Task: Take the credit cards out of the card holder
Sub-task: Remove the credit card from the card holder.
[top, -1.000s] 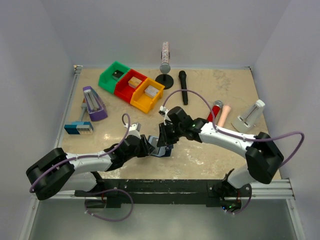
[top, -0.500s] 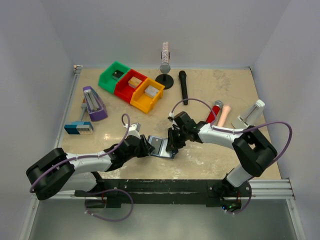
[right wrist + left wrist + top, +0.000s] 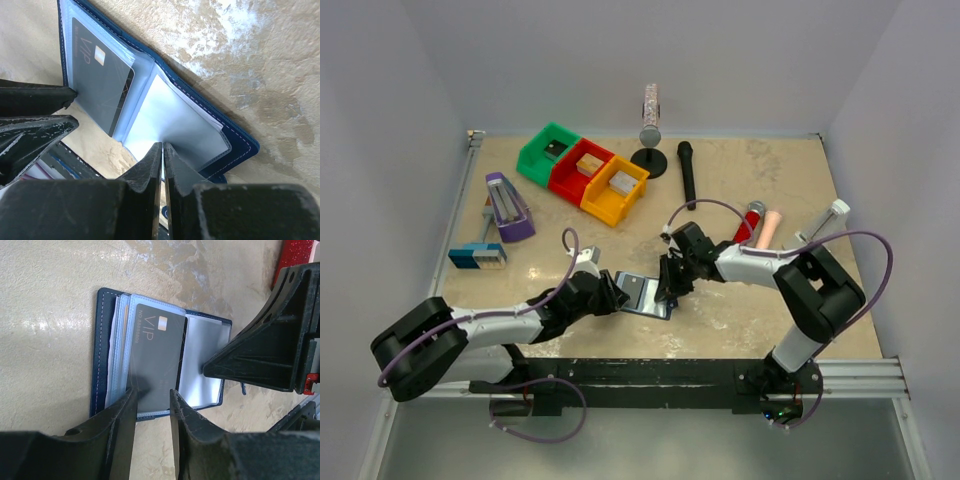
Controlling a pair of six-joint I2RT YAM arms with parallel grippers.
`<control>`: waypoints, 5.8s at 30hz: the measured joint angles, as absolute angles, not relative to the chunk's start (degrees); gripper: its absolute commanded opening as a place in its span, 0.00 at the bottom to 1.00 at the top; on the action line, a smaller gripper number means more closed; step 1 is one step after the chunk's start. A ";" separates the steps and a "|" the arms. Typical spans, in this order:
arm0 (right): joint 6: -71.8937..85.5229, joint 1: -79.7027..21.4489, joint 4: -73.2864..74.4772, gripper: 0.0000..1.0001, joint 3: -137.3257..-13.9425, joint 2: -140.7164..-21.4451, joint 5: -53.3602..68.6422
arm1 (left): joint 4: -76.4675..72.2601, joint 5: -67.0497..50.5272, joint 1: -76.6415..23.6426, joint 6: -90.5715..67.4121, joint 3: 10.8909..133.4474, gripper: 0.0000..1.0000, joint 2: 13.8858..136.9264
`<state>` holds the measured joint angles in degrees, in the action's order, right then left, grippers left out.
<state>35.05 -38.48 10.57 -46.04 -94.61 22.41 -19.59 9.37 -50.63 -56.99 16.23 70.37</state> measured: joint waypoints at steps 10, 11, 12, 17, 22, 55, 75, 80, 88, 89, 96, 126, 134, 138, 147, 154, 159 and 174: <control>33.39 -37.08 10.94 0.10 -47.97 -96.40 23.51 | -14.92 9.56 -50.63 -56.77 16.14 0.50 65.67; 33.08 -36.75 11.16 0.10 -48.16 -96.42 23.33 | -14.41 9.74 -50.63 -56.73 16.14 0.50 65.14; 32.77 -36.40 11.49 0.10 -48.38 -96.44 23.05 | -13.96 9.91 -50.63 -56.53 16.14 0.50 64.69; 31.18 -34.94 13.32 0.10 -49.84 -96.44 21.12 | -12.29 10.81 -50.63 -56.38 16.16 0.50 63.99; 29.93 -34.54 14.41 0.11 -50.89 -96.44 20.01 | -11.70 10.92 -50.63 -56.36 16.16 0.50 64.40; 32.45 -34.54 9.96 0.12 -42.22 -90.61 22.09 | -15.46 10.02 -47.97 -52.29 23.07 0.44 77.62; 33.71 -34.54 11.35 0.42 -44.82 -77.71 21.19 | -12.78 8.95 -47.27 -51.94 23.35 0.45 66.17; 36.03 -34.54 7.09 0.40 -44.91 -81.19 25.15 | -14.61 5.93 -47.27 -52.10 23.35 0.37 70.30; 39.07 -34.61 1.83 0.38 -44.91 -88.14 28.91 | -17.89 2.96 -47.27 -52.97 23.35 0.32 75.81; 39.29 -34.61 1.48 0.37 -44.91 -88.86 29.28 | -18.15 2.94 -47.27 -52.97 23.35 0.31 76.03; 40.10 -34.61 -0.19 0.36 -44.91 -91.96 29.76 | -18.96 2.98 -47.27 -52.99 23.35 0.29 77.87; 40.10 -34.63 -3.14 0.35 -44.88 -97.30 29.78 | -21.12 3.57 -47.27 -54.48 21.63 0.34 77.76; 40.10 -34.63 -3.38 0.36 -44.88 -97.30 29.78 | -18.70 3.90 -47.27 -54.46 20.78 0.41 74.91; 40.10 -34.65 -3.51 0.36 -44.88 -97.30 29.80 | -18.06 4.03 -47.27 -54.46 20.75 0.39 74.17; 40.12 -34.65 -4.01 0.36 -44.88 -97.30 30.44 | -18.22 4.08 -47.27 -54.48 20.78 0.29 76.69; 40.12 -34.65 -4.49 0.36 -44.53 -97.30 31.33 | -18.76 4.14 -47.27 -54.48 20.78 0.25 77.32; 40.10 -34.65 -4.99 0.36 -44.01 -97.30 31.35 | -18.76 4.34 -47.27 -54.48 20.78 0.23 77.41; 40.36 -34.65 -6.96 0.36 -42.52 -97.30 32.60 | -19.84 4.60 -47.27 -54.54 20.75 0.21 78.28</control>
<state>40.36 -34.65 -6.96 -42.52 -97.30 32.60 -19.84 4.60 -47.27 -54.54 20.75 78.28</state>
